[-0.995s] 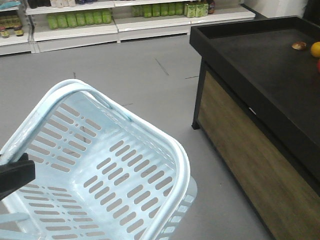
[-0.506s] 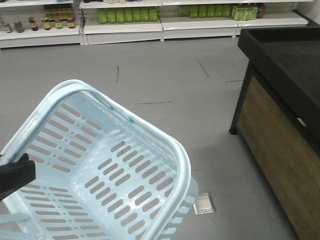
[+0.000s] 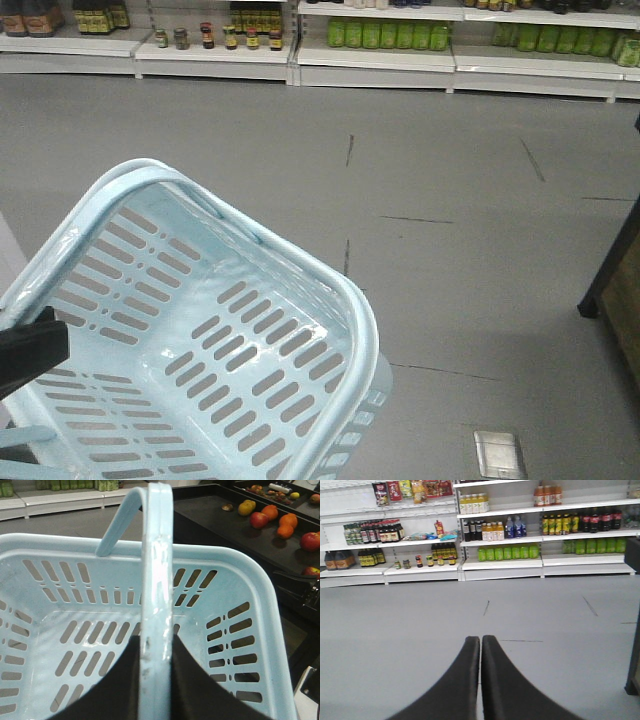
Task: Pick three apples into basket with both arms
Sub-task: 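Drive the base away from the table carrying the basket in the left gripper, then turn the base toward the apple table holding the basket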
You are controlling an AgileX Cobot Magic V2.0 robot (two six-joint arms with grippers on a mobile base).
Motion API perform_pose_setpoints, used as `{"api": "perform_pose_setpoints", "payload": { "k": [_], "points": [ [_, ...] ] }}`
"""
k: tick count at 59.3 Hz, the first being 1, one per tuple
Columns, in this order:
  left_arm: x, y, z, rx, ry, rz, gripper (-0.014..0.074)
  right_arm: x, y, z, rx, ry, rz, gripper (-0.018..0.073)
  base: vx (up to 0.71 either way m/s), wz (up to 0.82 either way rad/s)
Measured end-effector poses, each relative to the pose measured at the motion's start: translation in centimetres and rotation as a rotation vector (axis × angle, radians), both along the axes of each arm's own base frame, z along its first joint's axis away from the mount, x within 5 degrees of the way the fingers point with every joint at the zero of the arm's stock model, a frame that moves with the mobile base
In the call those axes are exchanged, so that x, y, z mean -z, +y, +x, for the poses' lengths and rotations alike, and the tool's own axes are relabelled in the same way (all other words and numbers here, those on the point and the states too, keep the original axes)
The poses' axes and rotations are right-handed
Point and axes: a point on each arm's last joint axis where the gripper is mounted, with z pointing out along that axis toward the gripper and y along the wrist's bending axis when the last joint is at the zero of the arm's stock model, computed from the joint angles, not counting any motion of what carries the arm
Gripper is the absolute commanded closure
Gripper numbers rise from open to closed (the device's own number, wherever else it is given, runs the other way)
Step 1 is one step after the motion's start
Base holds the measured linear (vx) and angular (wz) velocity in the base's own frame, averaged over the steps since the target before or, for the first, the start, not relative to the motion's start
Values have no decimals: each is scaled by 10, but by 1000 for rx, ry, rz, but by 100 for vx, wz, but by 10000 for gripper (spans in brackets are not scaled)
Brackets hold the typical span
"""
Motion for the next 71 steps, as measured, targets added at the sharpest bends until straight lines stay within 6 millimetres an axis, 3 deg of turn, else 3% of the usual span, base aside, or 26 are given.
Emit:
{"api": "perform_pose_setpoints", "payload": {
  "k": [36, 71],
  "points": [
    [0, 0, 0, 1, 1, -1, 602, 0, 0, 0, 0, 0, 0, 564, 16, 23],
    [0, 0, 0, 1, 1, -1, 602, 0, 0, 0, 0, 0, 0, 564, 20, -3]
  ]
}}
